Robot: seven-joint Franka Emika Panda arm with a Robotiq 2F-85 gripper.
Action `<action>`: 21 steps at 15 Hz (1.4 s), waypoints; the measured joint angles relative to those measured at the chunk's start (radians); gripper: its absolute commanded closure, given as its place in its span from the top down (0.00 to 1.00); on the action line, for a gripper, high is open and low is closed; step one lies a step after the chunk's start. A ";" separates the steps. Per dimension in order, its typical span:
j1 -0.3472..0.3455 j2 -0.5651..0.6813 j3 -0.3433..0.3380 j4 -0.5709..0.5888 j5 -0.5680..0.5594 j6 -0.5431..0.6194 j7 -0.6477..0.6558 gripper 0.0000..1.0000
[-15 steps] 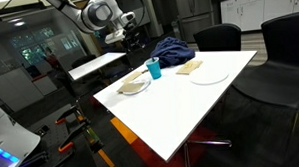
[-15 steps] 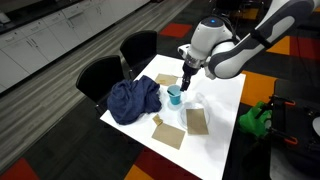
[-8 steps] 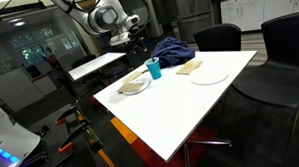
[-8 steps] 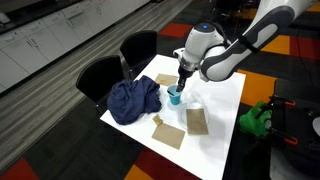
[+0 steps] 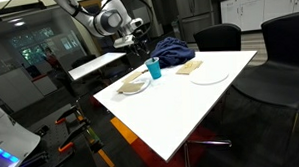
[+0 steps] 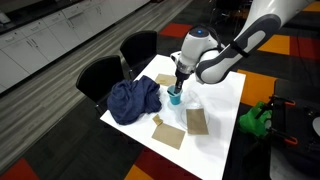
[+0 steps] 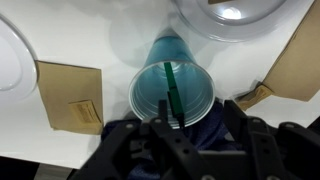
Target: Take the green pen out of the light blue cup
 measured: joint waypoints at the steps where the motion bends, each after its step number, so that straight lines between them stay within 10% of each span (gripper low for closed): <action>1: 0.000 0.011 0.000 0.010 0.000 -0.001 0.000 0.59; 21: -0.005 0.160 -0.010 0.183 -0.002 -0.086 -0.010 0.45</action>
